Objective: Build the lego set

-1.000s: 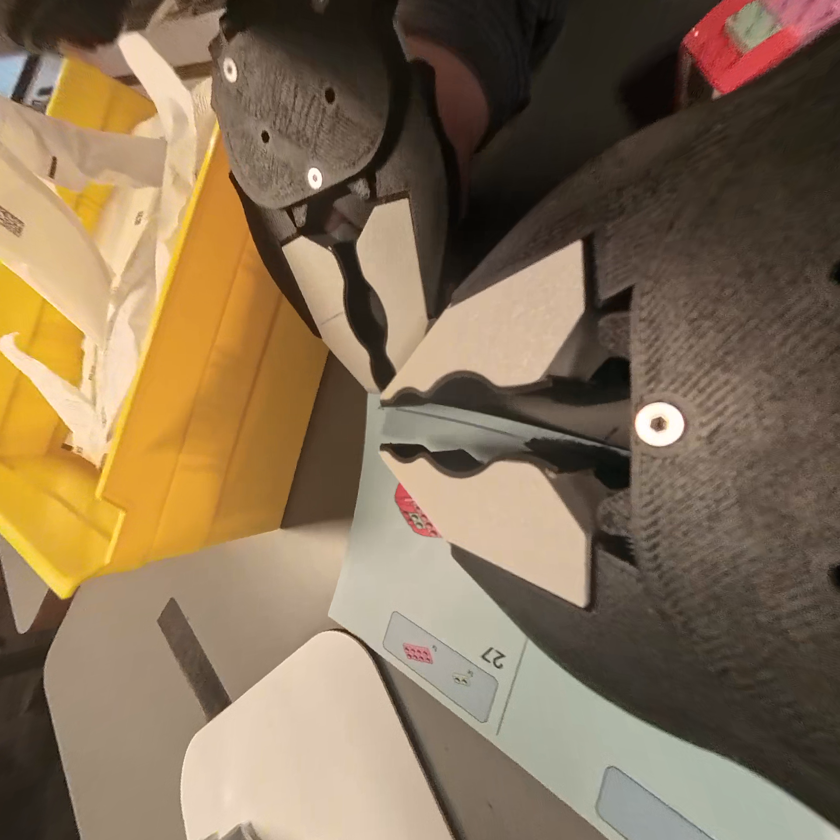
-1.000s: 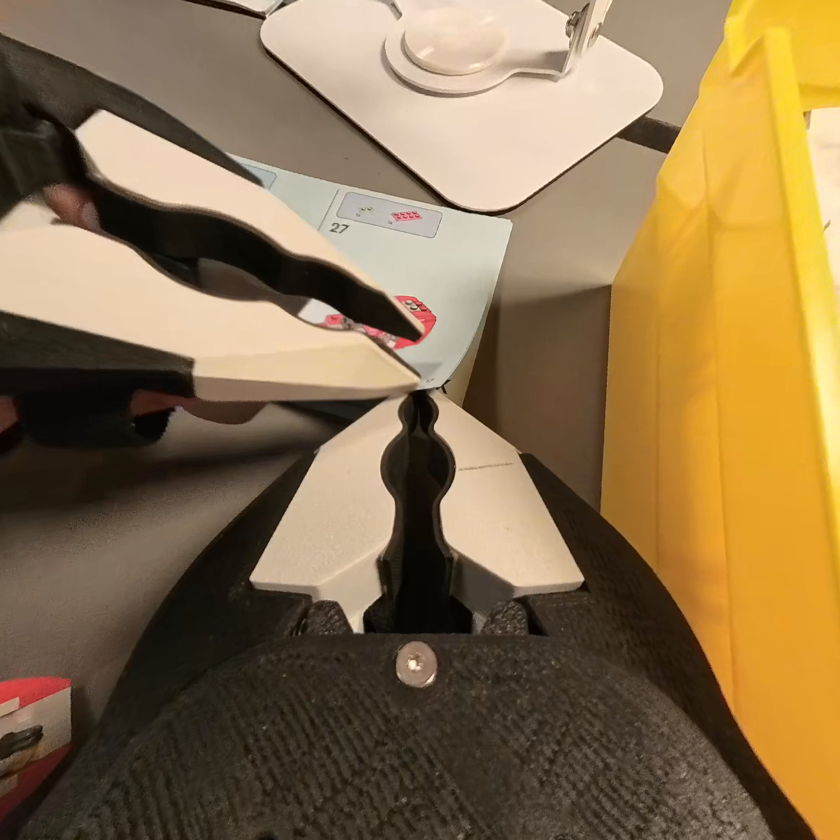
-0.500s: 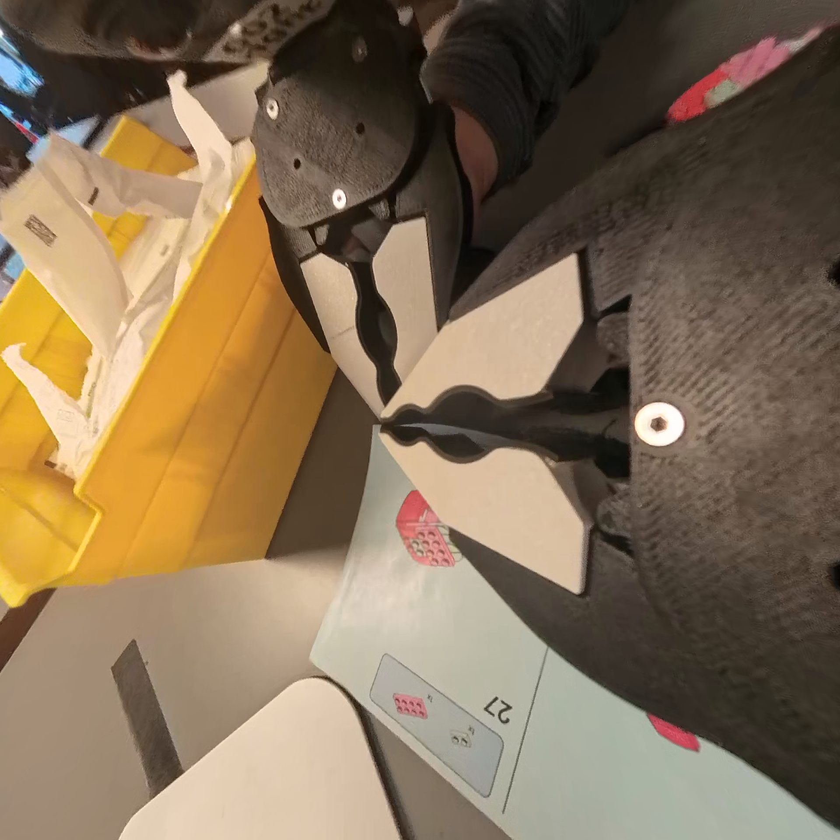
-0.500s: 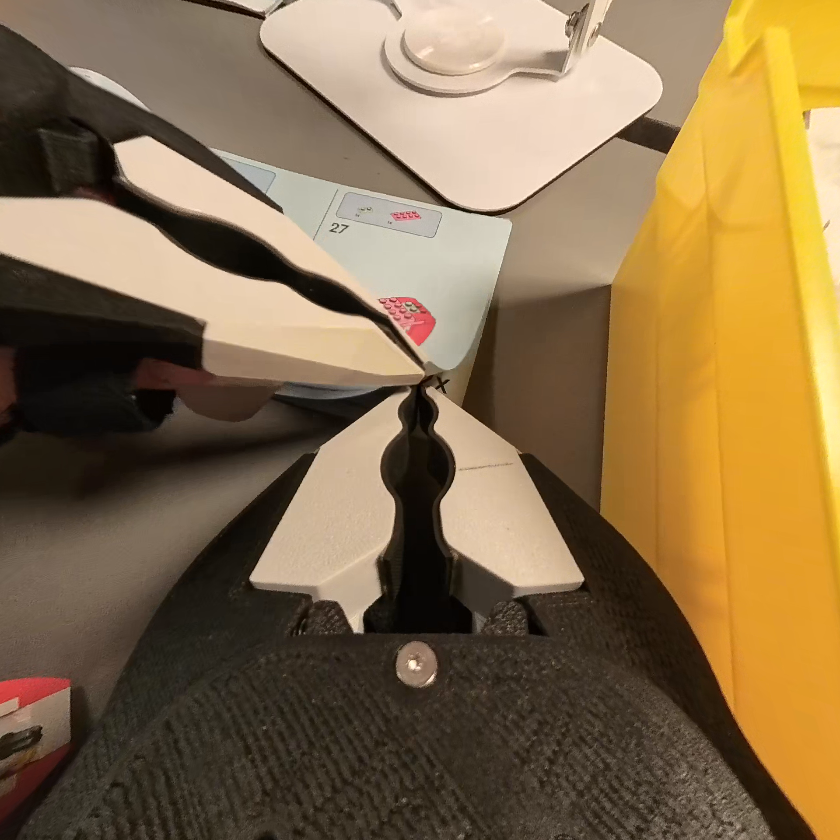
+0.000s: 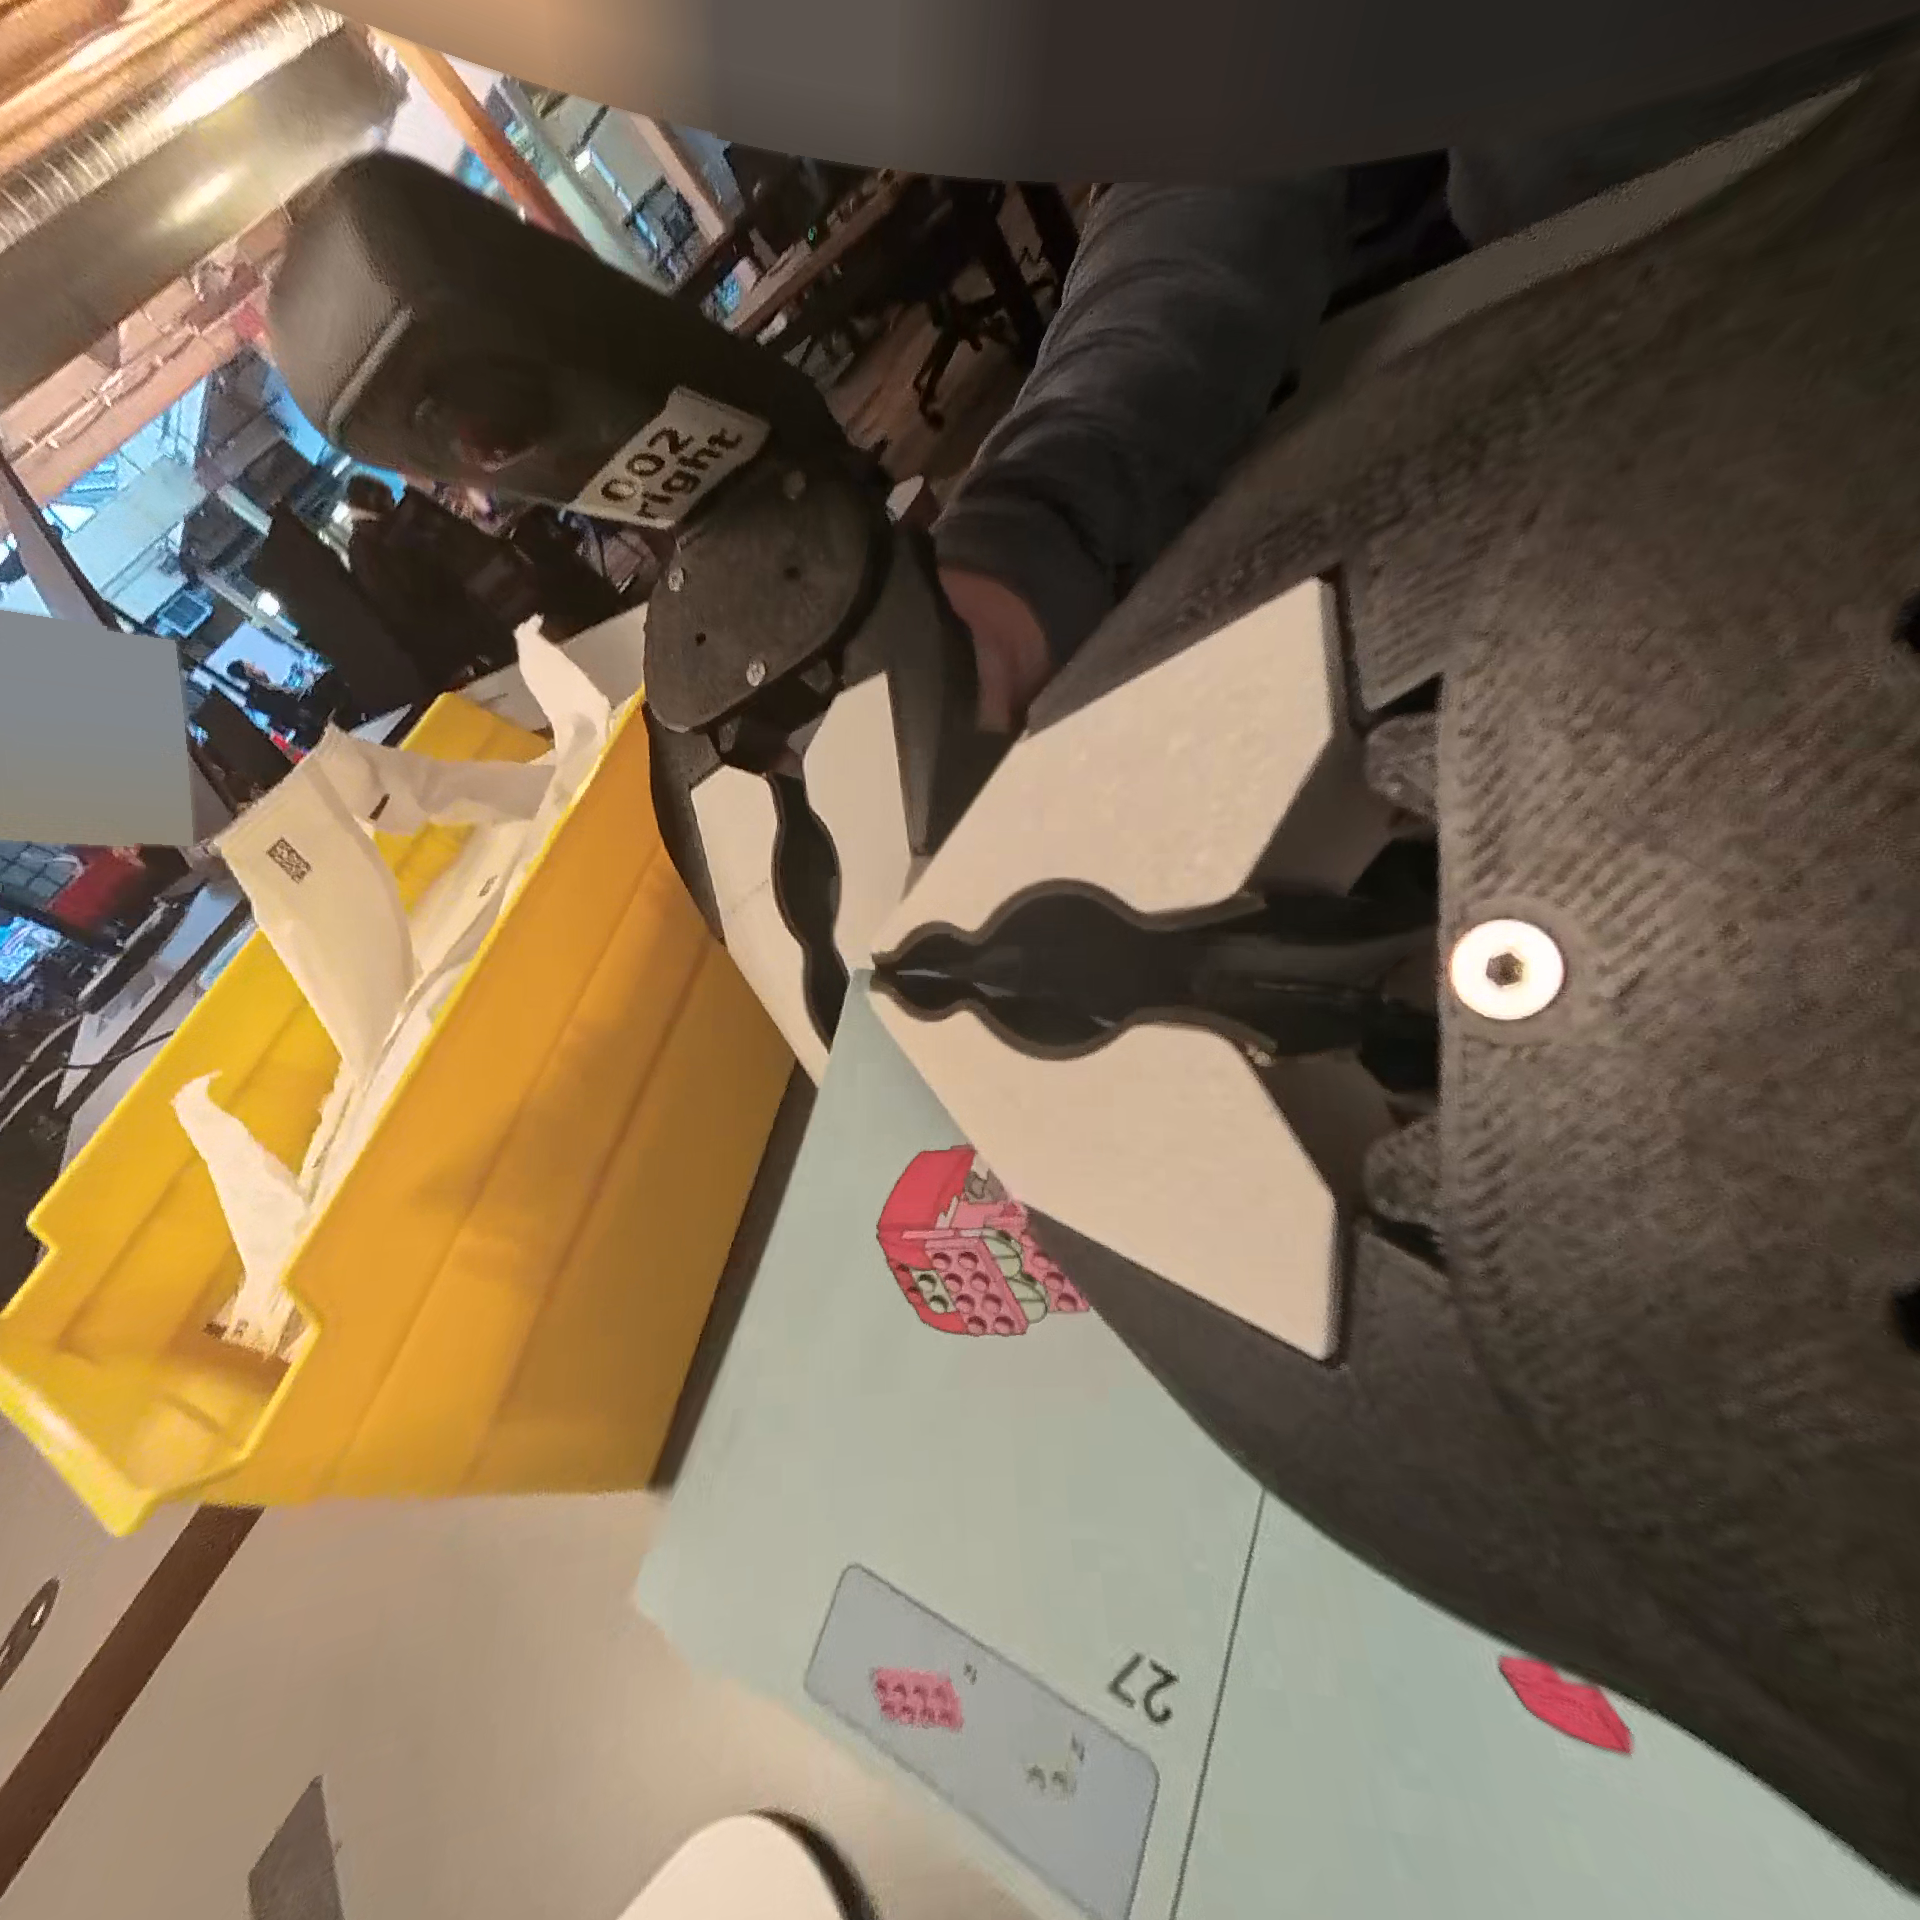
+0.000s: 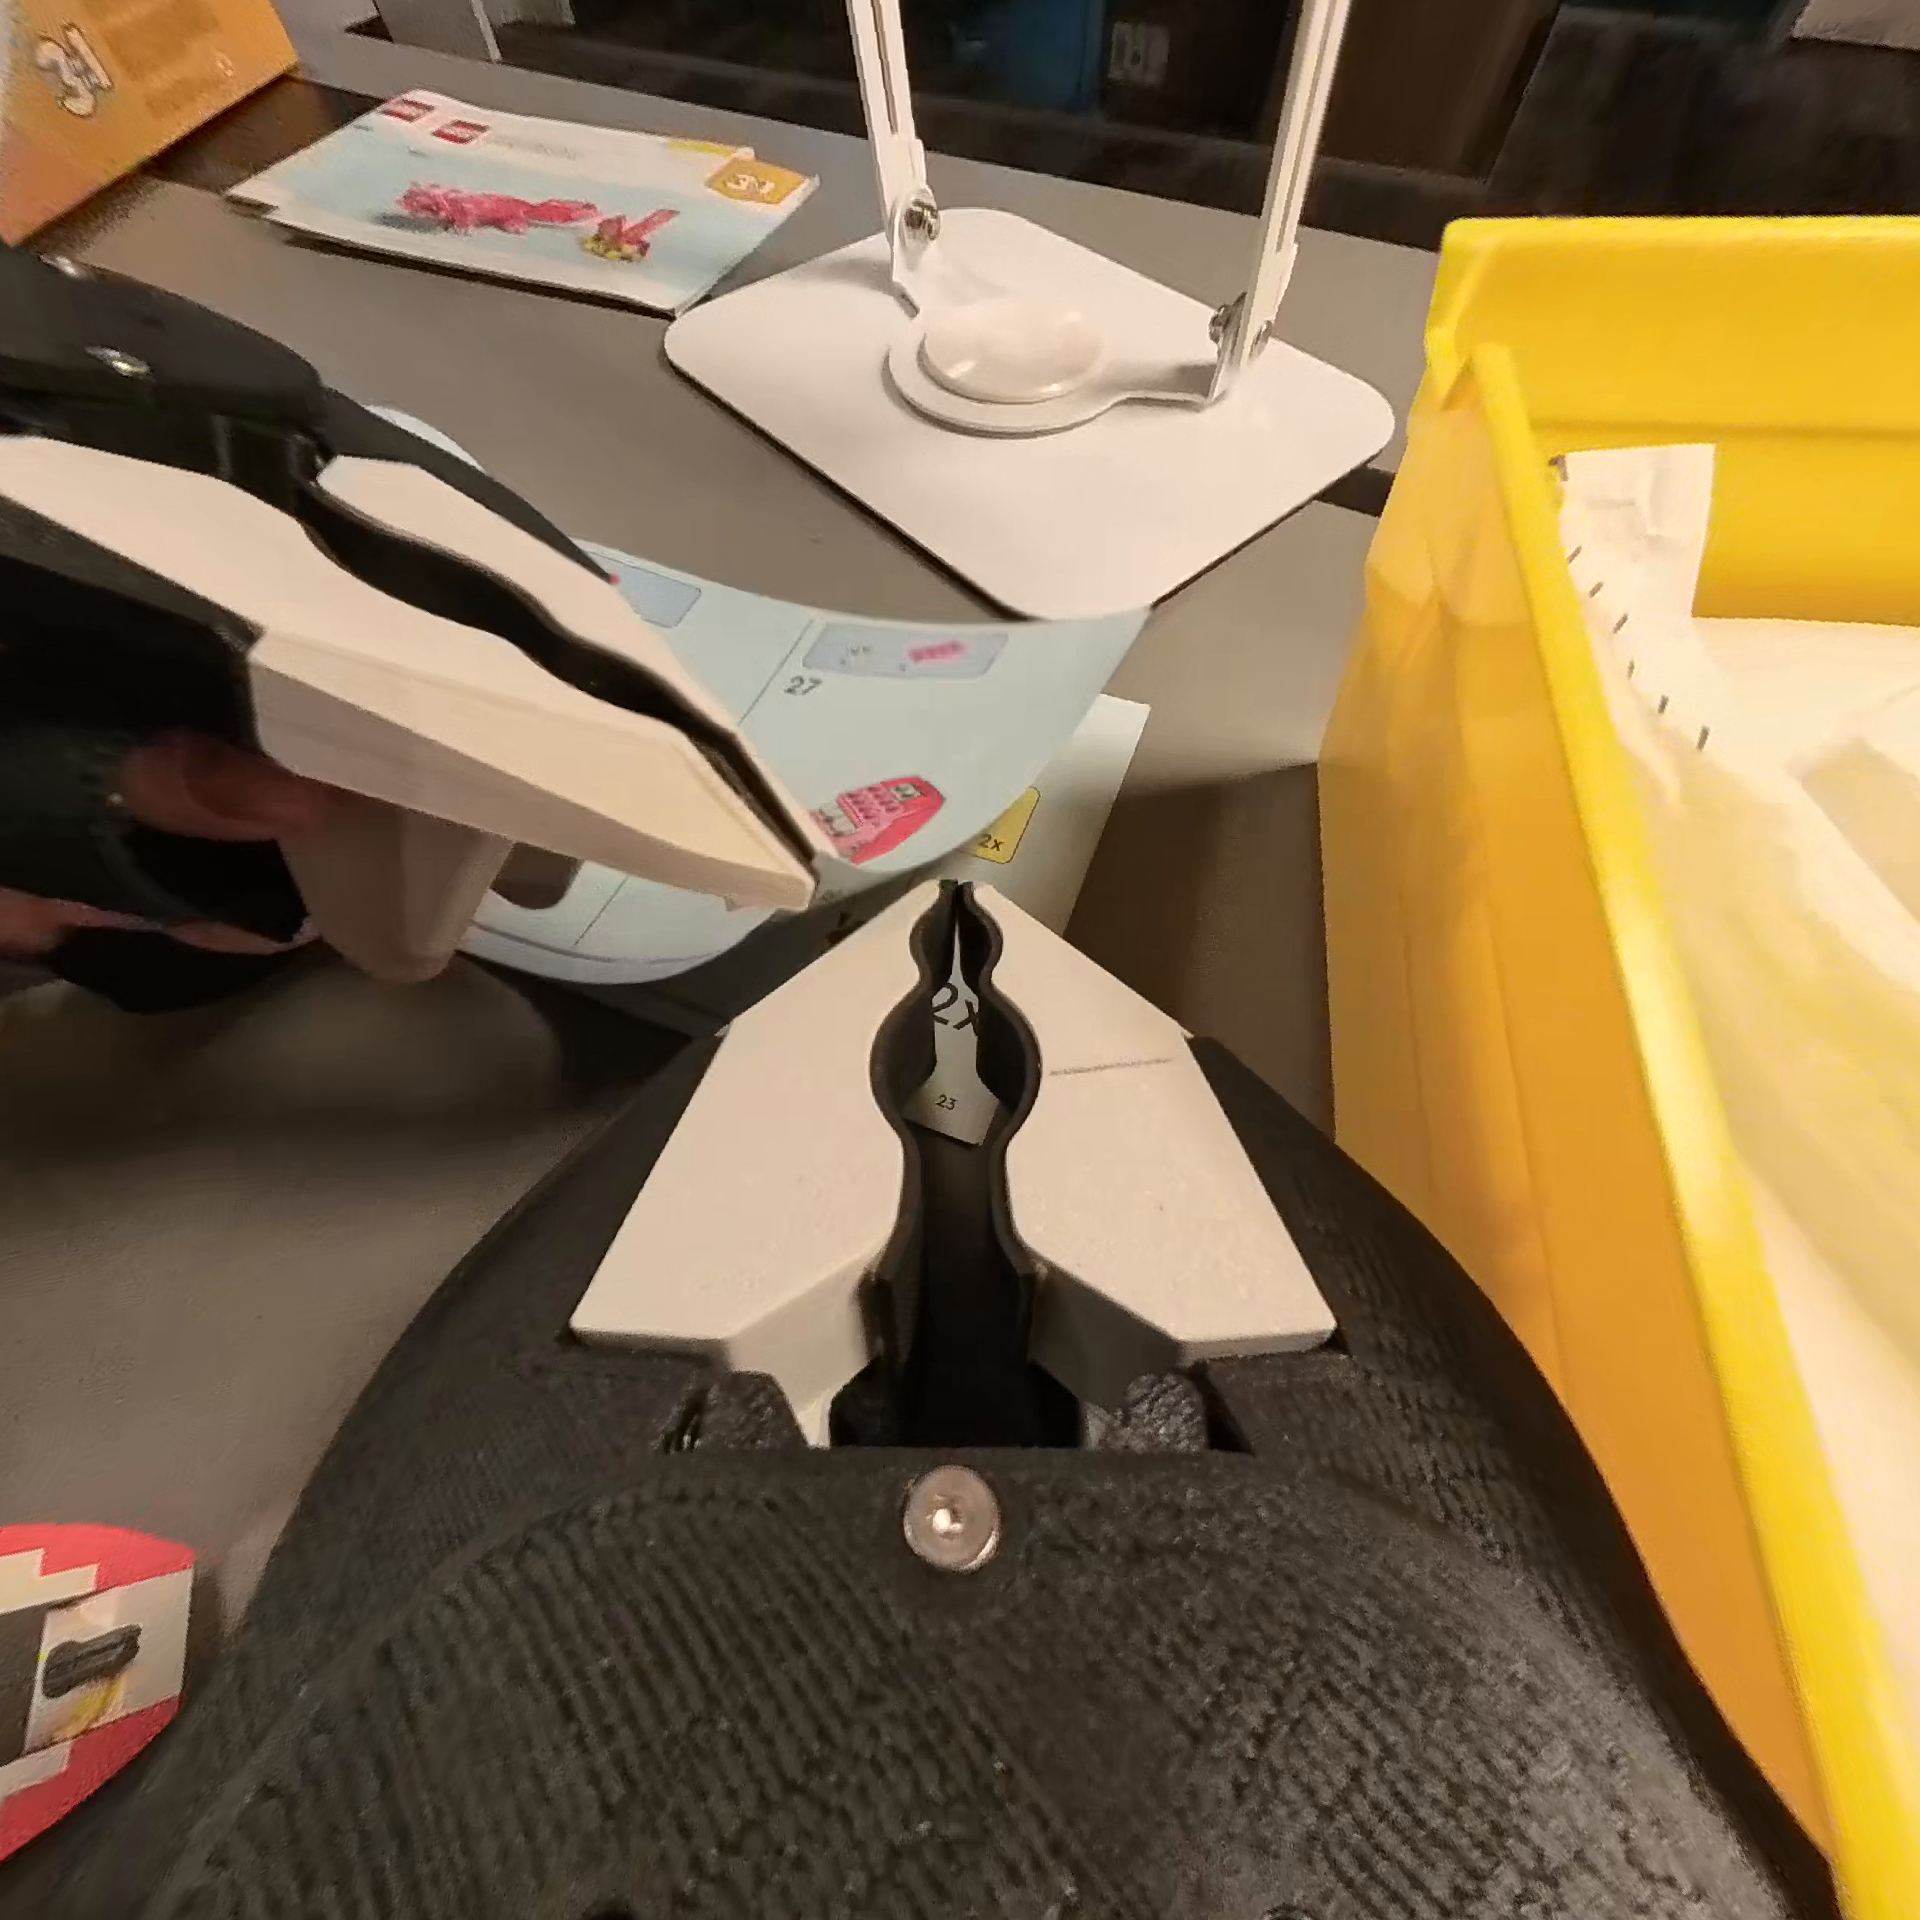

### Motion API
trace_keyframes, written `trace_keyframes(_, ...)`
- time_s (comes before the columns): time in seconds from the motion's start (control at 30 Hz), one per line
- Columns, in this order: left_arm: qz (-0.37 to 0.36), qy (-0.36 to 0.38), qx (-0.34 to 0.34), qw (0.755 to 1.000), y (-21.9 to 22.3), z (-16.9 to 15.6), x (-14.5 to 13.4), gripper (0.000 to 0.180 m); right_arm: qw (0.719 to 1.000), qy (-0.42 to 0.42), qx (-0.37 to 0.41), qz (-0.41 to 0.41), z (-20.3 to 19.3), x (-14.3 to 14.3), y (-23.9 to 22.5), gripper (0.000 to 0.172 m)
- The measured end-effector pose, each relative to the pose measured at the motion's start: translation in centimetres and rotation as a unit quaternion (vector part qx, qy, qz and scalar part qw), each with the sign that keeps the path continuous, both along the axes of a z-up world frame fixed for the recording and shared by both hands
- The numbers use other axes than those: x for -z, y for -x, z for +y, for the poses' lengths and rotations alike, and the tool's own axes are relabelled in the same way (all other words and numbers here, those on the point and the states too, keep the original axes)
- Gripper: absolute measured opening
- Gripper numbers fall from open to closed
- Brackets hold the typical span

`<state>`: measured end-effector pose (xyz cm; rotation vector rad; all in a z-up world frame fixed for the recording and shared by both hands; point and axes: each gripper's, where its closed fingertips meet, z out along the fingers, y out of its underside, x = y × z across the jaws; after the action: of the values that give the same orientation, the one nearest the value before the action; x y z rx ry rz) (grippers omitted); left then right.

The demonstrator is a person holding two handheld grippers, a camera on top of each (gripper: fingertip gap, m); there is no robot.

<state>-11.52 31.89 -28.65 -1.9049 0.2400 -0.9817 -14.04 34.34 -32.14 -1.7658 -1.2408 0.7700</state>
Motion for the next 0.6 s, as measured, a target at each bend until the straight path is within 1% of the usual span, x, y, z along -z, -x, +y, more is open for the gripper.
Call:
trace_keyframes(0.13, 0.026, 0.007, -0.018, 0.999, 0.46, 0.27, 0.67, 0.001, 1.000, 0.001, 0.000, -0.003, 0.01, 0.09, 0.00, 0.000)
trace_keyframes(0.27, 0.016, 0.011, -0.018, 1.000, 0.48, 0.31, 0.70, 0.013, 1.000, 0.001, 0.003, -0.006, 0.09, 0.20, -0.03, 0.000)
trace_keyframes(0.47, 0.021, 0.011, -0.027, 0.999, 0.78, 0.46, 0.78, 0.008, 1.000, 0.002, 0.005, -0.008, 0.15, 0.26, -0.05, 0.000)
trace_keyframes(0.6, 0.019, 0.010, -0.019, 1.000, 0.48, 0.40, 0.80, 0.009, 1.000, 0.002, 0.005, -0.008, 0.15, 0.26, -0.05, 0.000)
